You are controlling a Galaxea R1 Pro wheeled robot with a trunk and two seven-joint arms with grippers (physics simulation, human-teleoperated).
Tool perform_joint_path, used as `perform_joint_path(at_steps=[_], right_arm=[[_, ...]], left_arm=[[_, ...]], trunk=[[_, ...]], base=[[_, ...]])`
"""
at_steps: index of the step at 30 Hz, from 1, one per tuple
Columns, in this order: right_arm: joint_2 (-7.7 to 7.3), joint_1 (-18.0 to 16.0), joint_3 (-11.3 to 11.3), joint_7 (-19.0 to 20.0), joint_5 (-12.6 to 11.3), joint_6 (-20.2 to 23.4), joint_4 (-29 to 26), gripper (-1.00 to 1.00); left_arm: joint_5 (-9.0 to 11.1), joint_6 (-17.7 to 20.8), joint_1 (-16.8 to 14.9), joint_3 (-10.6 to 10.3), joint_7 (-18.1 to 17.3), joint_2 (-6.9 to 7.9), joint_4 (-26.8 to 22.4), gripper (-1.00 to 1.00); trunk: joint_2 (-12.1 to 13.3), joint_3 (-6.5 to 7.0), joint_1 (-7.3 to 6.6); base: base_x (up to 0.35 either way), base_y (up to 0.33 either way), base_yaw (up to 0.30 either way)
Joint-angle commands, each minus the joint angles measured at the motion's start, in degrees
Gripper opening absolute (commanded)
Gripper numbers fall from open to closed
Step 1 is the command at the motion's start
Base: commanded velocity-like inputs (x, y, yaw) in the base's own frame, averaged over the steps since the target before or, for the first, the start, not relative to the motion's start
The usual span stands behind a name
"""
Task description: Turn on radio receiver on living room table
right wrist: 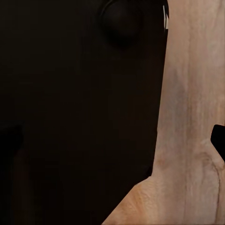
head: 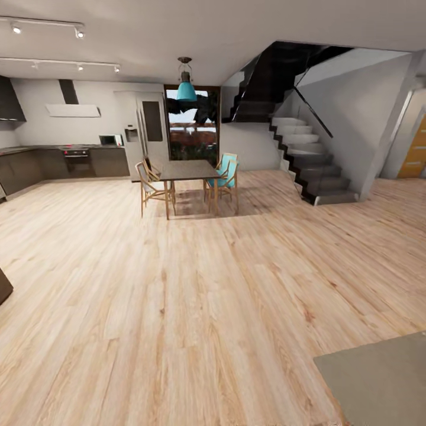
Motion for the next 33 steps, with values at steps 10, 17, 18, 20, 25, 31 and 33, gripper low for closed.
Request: perform_joint_path(at_steps=[10,17,18,20,25,31,33], right_arm=[[-0.01,0.0,0.1,0.1,0.0,0.0,0.0,1.0],[0.0,0.0,0.1,0.1,0.0,0.1,0.0,1.0],[-0.01,0.0,0.1,0.1,0.0,0.0,0.0,1.0],[-0.03,0.0,0.1,0.1,0.0,0.1,0.0,1.0],[0.0,0.0,0.1,0.4,0.0,0.1,0.0,1.0],[-0.03,0.0,0.1,0.5,0.0,0.0,0.0,1.0],[-0.03,0.0,0.1,0.6,0.0,0.0,0.0,1.0]], left_arm=[[0.0,0.0,0.0,0.0,0.0,0.0,0.0,1.0],[0.0,0.0,0.0,0.0,0.0,0.0,0.0,1.0],[0.0,0.0,0.0,0.0,0.0,0.0,0.0,1.0],[0.0,0.0,0.0,0.0,0.0,0.0,0.0,1.0],[0.0,0.0,0.0,0.0,0.0,0.0,0.0,1.0],[0.0,0.0,0.0,0.0,0.0,0.0,0.0,1.0],[0.0,0.0,0.0,0.0,0.0,0.0,0.0,1.0]], trunk=[[0.0,0.0,0.0],[0.0,0.0,0.0],[0.0,0.0,0.0],[0.0,0.0,0.0],[0.0,0.0,0.0],[0.0,0.0,0.0],[0.0,0.0,0.0]], base=[[0.0,0.0,-0.289],[0.0,0.0,-0.289],[0.0,0.0,-0.289],[0.0,0.0,-0.289],[0.0,0.0,-0.289],[0.0,0.0,-0.289],[0.0,0.0,-0.289]])
